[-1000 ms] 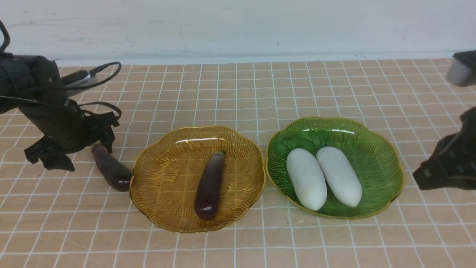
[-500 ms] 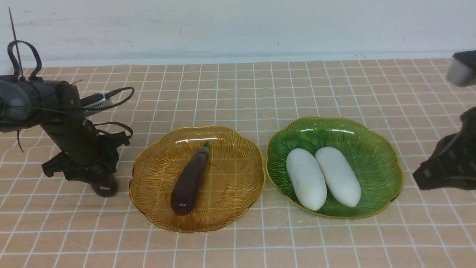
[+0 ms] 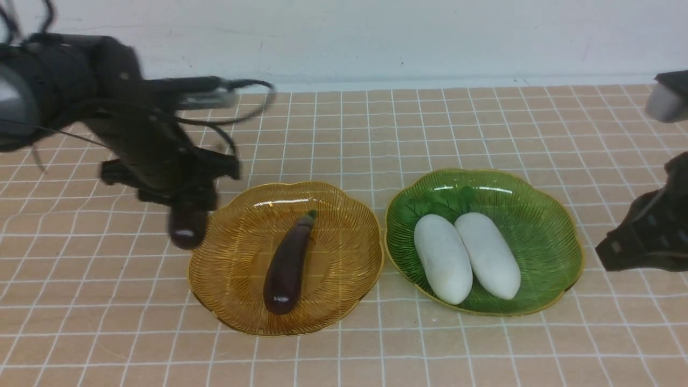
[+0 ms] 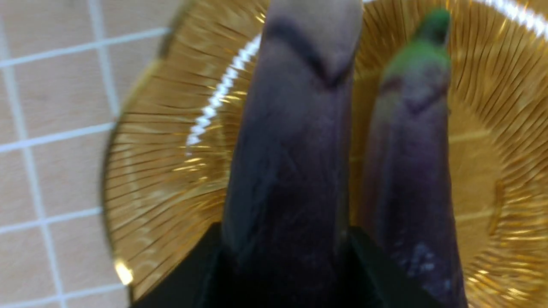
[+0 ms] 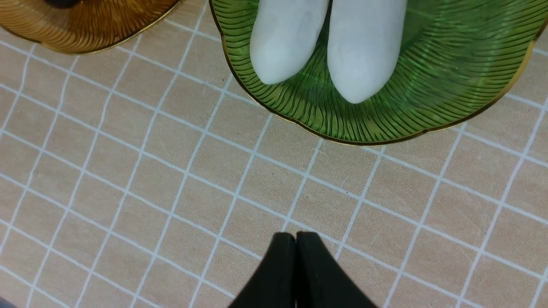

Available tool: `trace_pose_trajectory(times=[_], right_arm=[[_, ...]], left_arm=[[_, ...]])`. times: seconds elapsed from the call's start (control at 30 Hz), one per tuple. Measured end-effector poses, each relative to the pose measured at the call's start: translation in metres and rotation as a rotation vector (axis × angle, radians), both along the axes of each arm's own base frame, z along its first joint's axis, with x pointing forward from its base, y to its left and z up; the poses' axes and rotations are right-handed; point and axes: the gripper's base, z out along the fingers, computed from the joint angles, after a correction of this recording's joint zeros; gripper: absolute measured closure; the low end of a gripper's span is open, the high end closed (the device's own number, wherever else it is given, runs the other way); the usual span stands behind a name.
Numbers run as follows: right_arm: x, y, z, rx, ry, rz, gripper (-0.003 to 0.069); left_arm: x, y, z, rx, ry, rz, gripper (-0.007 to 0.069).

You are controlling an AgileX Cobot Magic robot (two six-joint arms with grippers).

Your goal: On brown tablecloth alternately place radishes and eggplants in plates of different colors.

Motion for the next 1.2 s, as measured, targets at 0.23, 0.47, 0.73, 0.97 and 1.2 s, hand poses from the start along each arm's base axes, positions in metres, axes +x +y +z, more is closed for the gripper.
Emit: trace_pose_trajectory(times=[0.23, 0.47, 0.73, 0.97, 1.2], right_arm=[[-0.019, -0.005, 0.018, 0.018, -0.084, 0.011, 0.0674], [-0.068, -0.021, 0.053, 0.034, -0.278, -0.001, 0.0674], [-0.164, -0.054, 0.063, 0.084, -0.658, -0.081, 0.0674], [-0.168, -0.058, -0.001, 0.269, -1.087, -0.18, 0.0674], [-0.159, -0.06, -0.02, 0.322, -1.256, -0.241, 0.0674]], left_arm=[[0.001, -0.011, -0.014, 0.043, 0.002, -0.048, 0.0288], [0.002, -0.011, -0.014, 0.049, -0.001, -0.046, 0.0167], [0.002, -0.01, -0.012, 0.061, 0.003, -0.05, 0.0169], [0.003, -0.007, -0.003, 0.122, 0.018, -0.066, 0.051], [0.002, -0.006, -0.003, 0.129, 0.032, -0.066, 0.0628]])
